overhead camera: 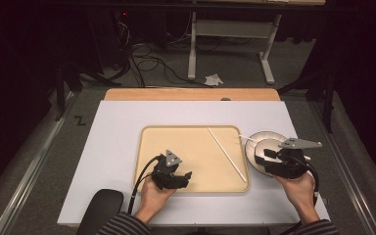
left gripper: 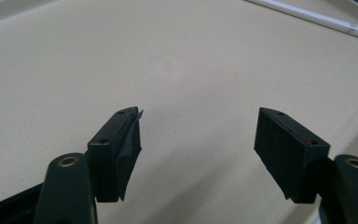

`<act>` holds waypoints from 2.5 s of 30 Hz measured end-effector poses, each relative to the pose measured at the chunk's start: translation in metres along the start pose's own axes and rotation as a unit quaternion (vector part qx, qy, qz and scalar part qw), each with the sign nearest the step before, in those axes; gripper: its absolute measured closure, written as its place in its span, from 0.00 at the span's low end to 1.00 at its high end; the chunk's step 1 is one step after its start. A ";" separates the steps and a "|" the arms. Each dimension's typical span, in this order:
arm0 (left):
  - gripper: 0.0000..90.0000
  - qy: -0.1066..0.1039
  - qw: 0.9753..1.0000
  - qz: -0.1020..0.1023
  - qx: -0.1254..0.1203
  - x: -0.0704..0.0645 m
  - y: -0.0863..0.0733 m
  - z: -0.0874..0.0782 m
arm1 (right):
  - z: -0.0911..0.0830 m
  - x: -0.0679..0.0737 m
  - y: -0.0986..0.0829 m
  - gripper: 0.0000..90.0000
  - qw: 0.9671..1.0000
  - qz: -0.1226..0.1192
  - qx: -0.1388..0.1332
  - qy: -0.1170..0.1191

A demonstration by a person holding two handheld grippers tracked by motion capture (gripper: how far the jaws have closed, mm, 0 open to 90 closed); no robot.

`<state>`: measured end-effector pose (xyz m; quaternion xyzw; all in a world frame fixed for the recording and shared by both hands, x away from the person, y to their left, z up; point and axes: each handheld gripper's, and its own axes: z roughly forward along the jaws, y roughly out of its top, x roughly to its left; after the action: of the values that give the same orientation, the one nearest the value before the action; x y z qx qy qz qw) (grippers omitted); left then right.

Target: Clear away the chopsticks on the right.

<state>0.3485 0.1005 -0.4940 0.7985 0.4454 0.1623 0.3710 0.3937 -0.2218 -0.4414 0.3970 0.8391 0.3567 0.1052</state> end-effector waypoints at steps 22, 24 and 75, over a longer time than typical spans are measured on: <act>0.35 -0.033 0.999 0.021 0.002 -0.012 0.013 0.017 | -0.067 -0.035 -0.030 0.69 0.993 0.041 -0.070 -0.082; 0.35 -0.034 0.999 0.023 0.000 -0.012 0.014 0.016 | -0.069 -0.036 -0.033 0.69 0.993 0.044 -0.072 -0.088; 0.35 0.011 1.000 0.015 -0.015 -0.009 -0.007 -0.011 | -0.061 -0.146 -0.040 0.78 0.990 0.048 0.027 -0.129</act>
<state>0.3333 0.1006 -0.4908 0.7978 0.4349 0.1831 0.3754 0.4390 -0.3784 -0.4398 0.4823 0.8077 0.2846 0.1847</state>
